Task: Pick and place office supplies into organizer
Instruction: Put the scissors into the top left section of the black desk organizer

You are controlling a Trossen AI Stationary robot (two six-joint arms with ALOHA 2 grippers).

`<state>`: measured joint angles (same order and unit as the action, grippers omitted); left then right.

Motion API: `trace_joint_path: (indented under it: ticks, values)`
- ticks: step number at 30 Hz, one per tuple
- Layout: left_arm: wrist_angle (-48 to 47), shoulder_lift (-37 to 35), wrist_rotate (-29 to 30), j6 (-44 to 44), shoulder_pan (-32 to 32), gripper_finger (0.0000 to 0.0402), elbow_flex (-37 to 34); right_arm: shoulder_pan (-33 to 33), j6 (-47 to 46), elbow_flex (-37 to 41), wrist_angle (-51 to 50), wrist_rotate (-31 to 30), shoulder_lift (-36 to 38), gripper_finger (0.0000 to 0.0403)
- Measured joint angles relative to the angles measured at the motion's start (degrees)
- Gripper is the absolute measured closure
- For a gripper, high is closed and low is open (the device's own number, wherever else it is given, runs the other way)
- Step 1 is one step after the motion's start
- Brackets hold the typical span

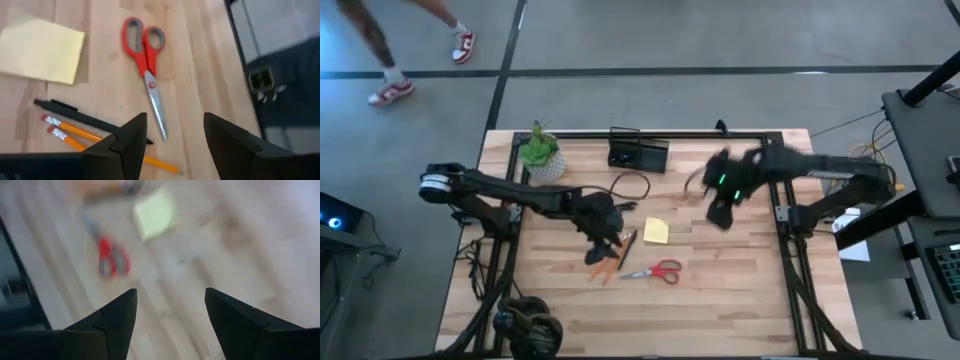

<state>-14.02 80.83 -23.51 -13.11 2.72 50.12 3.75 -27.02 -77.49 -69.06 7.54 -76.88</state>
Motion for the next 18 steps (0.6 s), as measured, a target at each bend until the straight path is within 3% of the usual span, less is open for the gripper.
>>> trace_joint_path:
  ticks: [4, 9, 18]
  values:
    - [-1.5, -1.3, 0.5, 1.5, 4.2, 0.0222, -2.9, -6.3, 1.5, 3.6, 3.8, 0.2, -4.5, 0.0172]
    - [-1.4, -1.3, 9.3, 0.8, 12.3, 0.0222, -5.1, -10.7, 1.3, 4.7, 11.1, 0.2, -11.7, 0.0172]
    - [0.6, -1.2, 22.3, -14.3, 21.2, 0.0222, -5.1, -17.7, 7.8, 2.8, 22.1, -0.1, -24.4, 0.0172]
